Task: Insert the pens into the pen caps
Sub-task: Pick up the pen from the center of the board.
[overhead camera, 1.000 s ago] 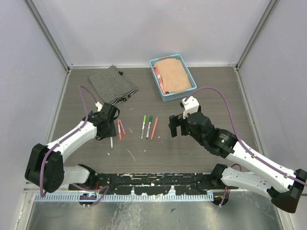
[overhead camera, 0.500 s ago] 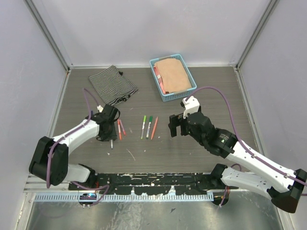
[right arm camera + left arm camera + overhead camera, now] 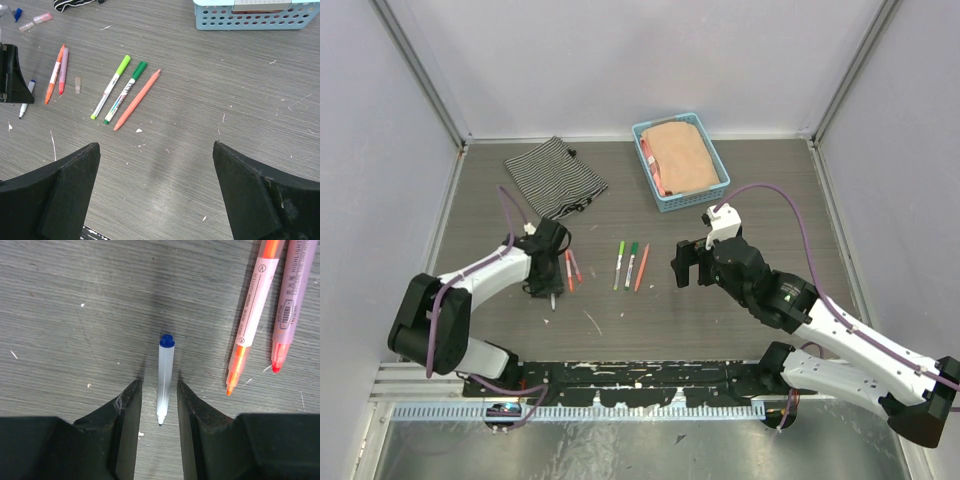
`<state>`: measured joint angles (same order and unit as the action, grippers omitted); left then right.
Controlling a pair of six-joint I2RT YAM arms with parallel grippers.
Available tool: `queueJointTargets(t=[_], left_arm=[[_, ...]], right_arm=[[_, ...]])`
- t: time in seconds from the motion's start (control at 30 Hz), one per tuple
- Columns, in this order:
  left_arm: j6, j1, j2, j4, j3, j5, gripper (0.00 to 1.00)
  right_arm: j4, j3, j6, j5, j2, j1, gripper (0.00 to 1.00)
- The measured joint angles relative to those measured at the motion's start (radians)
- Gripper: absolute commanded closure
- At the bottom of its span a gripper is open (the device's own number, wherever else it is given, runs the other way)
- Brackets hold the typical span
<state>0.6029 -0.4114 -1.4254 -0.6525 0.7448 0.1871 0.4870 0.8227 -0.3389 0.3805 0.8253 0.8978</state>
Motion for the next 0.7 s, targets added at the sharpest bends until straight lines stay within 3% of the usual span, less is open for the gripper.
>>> queueJointTargets(t=[0.2,0.43,0.7], left_arm=[[-0.01,0.006,-0.043,-0.005,0.026,-0.018,0.61],[-0.021,0.015,-0.089,-0.005,0.067,-0.045,0.79],[-0.023,0.024,-0.085,-0.008,0.068,-0.049,0.88]], right_arm=[[-0.001,0.0,-0.012,0.003,0.012,0.0,0.01],[-0.002,0.0,-0.017,0.037,0.01,0.0,0.01],[-0.006,0.0,-0.016,0.065,0.013,0.0,0.01]])
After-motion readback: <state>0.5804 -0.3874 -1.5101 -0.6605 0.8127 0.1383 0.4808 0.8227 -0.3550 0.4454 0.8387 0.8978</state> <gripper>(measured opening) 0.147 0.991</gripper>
